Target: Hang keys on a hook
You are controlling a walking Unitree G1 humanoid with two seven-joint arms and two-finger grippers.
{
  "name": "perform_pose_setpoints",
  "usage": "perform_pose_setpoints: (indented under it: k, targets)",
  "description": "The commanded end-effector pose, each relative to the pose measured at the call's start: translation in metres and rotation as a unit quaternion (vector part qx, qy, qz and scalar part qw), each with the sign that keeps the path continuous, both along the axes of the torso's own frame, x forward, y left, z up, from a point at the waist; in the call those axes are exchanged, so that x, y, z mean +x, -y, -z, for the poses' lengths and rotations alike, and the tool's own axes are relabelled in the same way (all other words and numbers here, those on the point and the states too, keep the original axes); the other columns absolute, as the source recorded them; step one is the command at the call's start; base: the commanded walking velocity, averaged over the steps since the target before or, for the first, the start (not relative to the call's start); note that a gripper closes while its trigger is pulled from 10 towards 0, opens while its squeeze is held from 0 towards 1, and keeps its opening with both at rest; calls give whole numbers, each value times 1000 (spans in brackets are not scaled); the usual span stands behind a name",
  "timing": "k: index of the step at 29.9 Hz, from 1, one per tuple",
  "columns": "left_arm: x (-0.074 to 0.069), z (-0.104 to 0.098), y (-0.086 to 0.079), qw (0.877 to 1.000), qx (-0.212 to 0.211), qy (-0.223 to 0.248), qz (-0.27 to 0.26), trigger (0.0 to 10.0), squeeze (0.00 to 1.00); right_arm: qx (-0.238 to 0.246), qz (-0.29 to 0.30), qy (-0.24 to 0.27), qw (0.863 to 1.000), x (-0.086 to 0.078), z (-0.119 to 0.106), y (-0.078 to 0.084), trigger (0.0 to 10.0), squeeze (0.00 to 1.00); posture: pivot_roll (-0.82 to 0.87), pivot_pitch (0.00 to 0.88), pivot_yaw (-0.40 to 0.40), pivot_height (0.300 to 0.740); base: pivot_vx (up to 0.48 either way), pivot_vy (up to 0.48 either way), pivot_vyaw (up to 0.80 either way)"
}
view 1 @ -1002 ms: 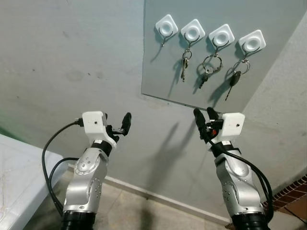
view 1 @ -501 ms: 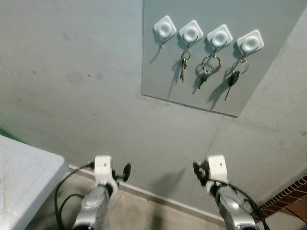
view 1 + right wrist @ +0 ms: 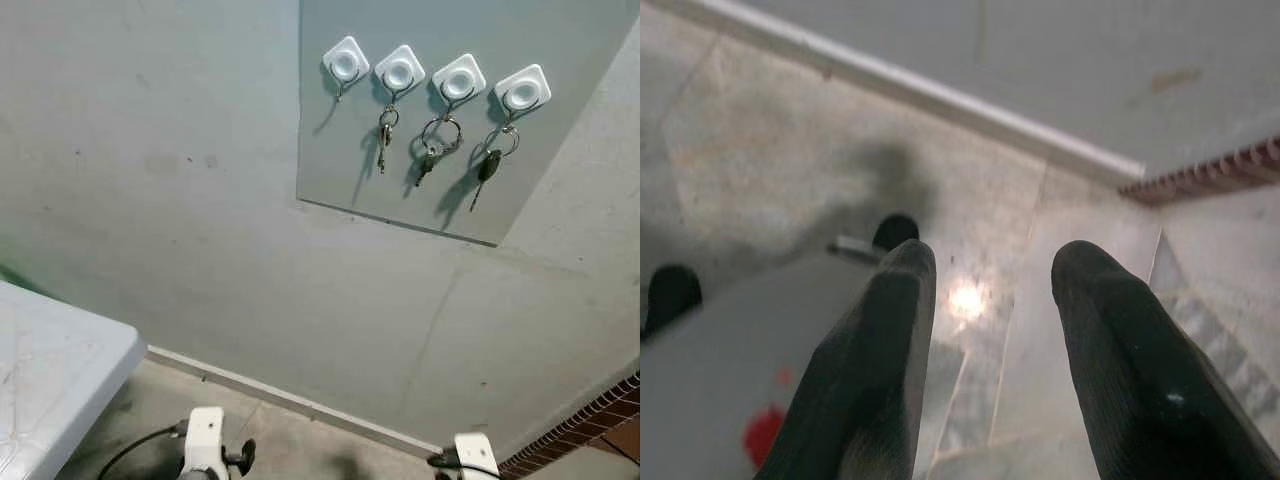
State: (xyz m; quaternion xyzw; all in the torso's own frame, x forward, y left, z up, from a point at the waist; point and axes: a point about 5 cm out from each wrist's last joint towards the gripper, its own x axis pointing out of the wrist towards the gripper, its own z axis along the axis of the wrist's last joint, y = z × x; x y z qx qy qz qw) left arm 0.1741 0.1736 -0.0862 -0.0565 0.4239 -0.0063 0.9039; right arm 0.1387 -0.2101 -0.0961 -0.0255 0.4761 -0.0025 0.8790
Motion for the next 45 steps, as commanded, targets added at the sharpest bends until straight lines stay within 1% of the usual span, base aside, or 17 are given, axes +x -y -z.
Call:
perform_pose_setpoints:
  k: [1,3,6,15,24,28,45]
  targets:
    - [-5,2,-5,1000,-2,-11,-18,10000,0,0,4,-15,1000,-8,2,3,10000,0,18,0,-19,740,0,0,0]
    - [-6,3,-6,1000,-6,-12,-23,10000,0,4,7,-19,1000,-11,4,2,10000,0,17,0,-17,740,0,0,0]
    - [-7,3,-7,999,-23,-15,-36,10000,0,12,15,-20,1000,-11,4,1,10000,0,16,0,-15,740,0,0,0]
    - [-5,2,-9,999,-19,-16,-35,10000,0,14,-1,-21,1000,-9,4,-2,10000,0,18,0,-14,740,0,0,0]
    - [-4,3,-4,999,-24,-18,-38,10000,0,8,-12,-26,1000,-9,4,-2,10000,0,15,0,-23,740,0,0,776]
    - [-5,4,-2,999,-23,-23,-37,10000,0,5,-15,-28,999,-9,4,-2,10000,0,10,0,-23,740,0,0,800]
    - [-7,4,-5,998,-21,-26,-44,10000,0,-2,-31,-30,999,-8,4,-1,10000,0,10,0,-30,740,0,0,800]
